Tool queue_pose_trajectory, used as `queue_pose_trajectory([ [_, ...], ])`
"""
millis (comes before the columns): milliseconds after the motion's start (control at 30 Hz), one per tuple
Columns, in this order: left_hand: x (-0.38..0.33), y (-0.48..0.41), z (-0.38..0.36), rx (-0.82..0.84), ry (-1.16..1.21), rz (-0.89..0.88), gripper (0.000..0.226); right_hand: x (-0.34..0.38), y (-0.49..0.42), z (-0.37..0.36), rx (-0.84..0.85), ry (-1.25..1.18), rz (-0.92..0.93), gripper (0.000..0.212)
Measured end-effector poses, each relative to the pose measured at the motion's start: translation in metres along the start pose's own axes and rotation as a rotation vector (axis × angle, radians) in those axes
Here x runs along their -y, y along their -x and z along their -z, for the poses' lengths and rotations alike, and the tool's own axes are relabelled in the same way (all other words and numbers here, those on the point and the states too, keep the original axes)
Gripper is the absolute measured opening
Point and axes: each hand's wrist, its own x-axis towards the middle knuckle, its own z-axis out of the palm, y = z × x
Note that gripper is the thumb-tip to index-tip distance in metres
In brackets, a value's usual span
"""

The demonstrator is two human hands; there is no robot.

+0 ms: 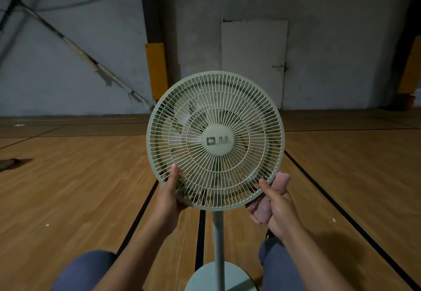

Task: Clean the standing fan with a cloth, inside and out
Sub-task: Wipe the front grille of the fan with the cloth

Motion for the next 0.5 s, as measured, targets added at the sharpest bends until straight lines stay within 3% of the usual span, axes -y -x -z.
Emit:
queue_pose_trajectory([
  [167,-0.001,-0.001,-0.004,-0.002,-0.020,0.028,0.081,0.016,0.007,-0.007,0.014,0.040,0.017,0.027],
  [267,0.001,-0.004,-0.001,0.020,-0.025,0.050,0.081,0.016,0.005,-0.003,-0.018,0.077,0.032,0.046],
  [500,-0.004,-0.018,0.010,0.082,-0.079,0.055,0.051,0.027,-0.001,0.007,-0.122,0.178,0.052,0.041],
])
